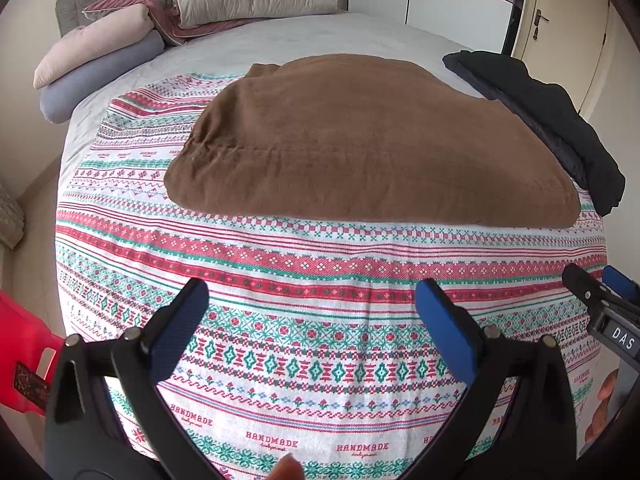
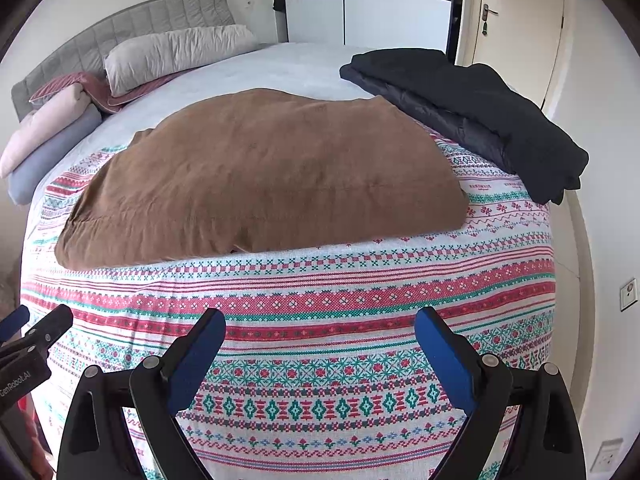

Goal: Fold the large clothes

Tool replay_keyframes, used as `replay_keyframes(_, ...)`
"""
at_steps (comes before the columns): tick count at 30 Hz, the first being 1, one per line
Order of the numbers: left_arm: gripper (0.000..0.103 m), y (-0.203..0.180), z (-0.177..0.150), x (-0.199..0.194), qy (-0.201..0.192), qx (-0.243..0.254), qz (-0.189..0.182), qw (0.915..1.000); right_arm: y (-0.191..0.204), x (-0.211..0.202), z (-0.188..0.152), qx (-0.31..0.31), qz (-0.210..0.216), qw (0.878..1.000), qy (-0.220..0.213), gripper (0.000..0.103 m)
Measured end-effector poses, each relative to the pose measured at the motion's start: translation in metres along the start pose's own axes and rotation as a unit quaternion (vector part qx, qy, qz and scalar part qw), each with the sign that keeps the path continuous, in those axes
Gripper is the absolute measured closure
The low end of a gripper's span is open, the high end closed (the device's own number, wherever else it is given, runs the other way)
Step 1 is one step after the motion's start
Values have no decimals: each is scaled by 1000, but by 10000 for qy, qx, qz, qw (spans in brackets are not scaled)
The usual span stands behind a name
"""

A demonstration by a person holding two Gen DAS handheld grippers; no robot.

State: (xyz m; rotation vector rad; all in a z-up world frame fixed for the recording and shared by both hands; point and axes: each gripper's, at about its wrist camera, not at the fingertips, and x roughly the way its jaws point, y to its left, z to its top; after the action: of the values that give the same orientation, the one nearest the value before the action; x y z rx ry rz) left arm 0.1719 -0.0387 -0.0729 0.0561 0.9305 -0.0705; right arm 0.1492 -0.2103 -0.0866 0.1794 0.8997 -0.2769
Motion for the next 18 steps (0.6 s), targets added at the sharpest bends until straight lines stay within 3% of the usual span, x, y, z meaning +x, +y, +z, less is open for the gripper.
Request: replay_keyframes(18, 0, 1, 0, 0, -9, 8, 11, 10000, 0, 1, 0, 13, -8, 10000, 30, 6)
